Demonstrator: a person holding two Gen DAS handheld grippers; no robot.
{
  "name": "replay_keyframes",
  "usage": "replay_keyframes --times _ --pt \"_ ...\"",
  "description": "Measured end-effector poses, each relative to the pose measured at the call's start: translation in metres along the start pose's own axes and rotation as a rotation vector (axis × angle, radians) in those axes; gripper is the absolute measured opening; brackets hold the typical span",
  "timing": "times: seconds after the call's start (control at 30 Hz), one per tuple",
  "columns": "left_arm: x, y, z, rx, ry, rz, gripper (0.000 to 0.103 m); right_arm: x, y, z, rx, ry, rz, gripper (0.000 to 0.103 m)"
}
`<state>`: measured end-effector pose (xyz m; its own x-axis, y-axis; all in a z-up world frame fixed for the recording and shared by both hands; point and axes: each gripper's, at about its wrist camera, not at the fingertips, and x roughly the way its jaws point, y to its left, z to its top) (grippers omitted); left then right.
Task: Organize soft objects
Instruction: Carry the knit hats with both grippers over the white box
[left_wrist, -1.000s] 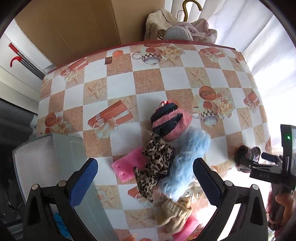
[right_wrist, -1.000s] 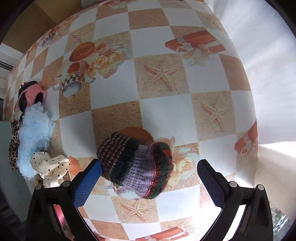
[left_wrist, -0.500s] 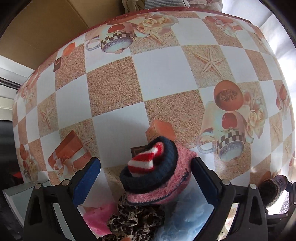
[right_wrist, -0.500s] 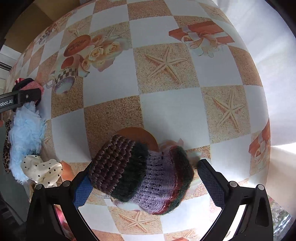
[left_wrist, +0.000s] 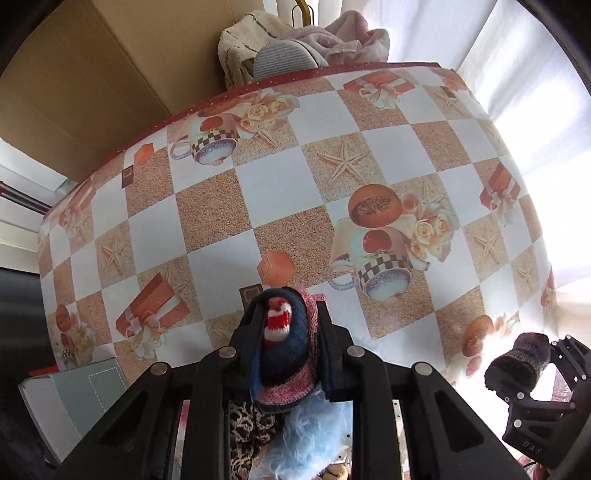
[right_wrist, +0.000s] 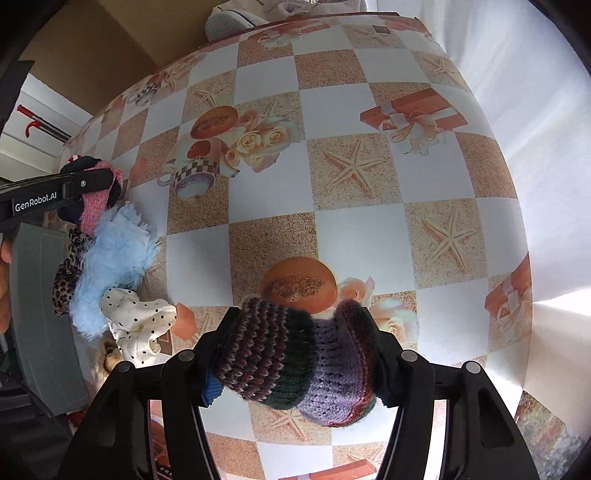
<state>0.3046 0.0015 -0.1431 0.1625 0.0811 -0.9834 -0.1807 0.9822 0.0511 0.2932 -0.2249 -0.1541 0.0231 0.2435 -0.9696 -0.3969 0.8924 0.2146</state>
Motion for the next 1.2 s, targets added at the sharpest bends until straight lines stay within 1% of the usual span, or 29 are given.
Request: replay_keyframes --times 0.1,0.13,0.2,0.23,0.27,0.37,0.47,0.53,0.57,0.63,0.73,0.87,0.93,1.03,1.1,1.2 --pt "-0.039 0.002 -0.014 0.003 -0.048 -0.013 0.026 -0.018 -0.005 -0.011 0.022 -0.001 0.028 0.063" --pt "-0.053 0.002 -0.023 0.012 -0.066 -0.009 0.026 -0.022 -0.006 -0.006 0.032 -0.001 0.042 0.063" --pt "-0.075 -0.004 -0.039 0.029 -0.093 0.016 0.026 -0.035 -0.013 -0.018 0.054 -0.003 0.074 0.063" --pt "-0.086 -0.004 -0.050 0.033 -0.100 0.027 0.026 -0.037 -0.012 -0.017 0.065 -0.002 0.092 0.063" --pt "-0.096 -0.006 -0.062 0.029 -0.105 0.034 0.026 -0.046 -0.014 -0.026 0.074 -0.002 0.113 0.063" --pt "-0.118 -0.005 -0.101 0.004 -0.082 0.038 0.026 -0.057 -0.005 -0.043 0.082 0.015 0.154 0.063" --pt "-0.134 -0.006 -0.147 0.027 -0.072 0.065 0.026 -0.069 0.009 -0.065 0.075 0.038 0.170 0.063" --pt "-0.144 -0.007 -0.179 0.033 -0.067 0.058 0.026 -0.079 0.021 -0.077 0.080 0.035 0.188 0.063" --pt "-0.149 -0.006 -0.194 0.026 -0.062 0.044 0.026 -0.087 0.027 -0.085 0.073 0.024 0.189 0.063" --pt "-0.156 -0.001 -0.222 0.013 -0.053 0.018 0.026 -0.101 0.043 -0.098 0.058 0.005 0.182 0.063" --pt "-0.170 0.009 -0.260 0.026 -0.054 0.047 0.026 -0.118 0.073 -0.118 0.058 -0.001 0.214 0.063" --pt "-0.190 0.035 -0.304 -0.010 -0.063 0.032 0.026 -0.131 0.134 -0.140 -0.022 -0.012 0.240 0.063" --pt "-0.198 0.050 -0.321 -0.028 -0.078 0.043 0.026 -0.132 0.167 -0.147 -0.065 -0.005 0.262 0.063" --pt "-0.210 0.075 -0.340 -0.088 -0.111 0.067 0.026 -0.132 0.214 -0.153 -0.156 0.005 0.279 0.063" --pt "-0.217 0.091 -0.350 -0.135 -0.133 0.076 0.026 -0.135 0.241 -0.157 -0.230 0.004 0.270 0.063" --pt "-0.226 0.110 -0.365 -0.197 -0.164 0.086 0.026 -0.138 0.271 -0.159 -0.311 0.001 0.256 0.063"
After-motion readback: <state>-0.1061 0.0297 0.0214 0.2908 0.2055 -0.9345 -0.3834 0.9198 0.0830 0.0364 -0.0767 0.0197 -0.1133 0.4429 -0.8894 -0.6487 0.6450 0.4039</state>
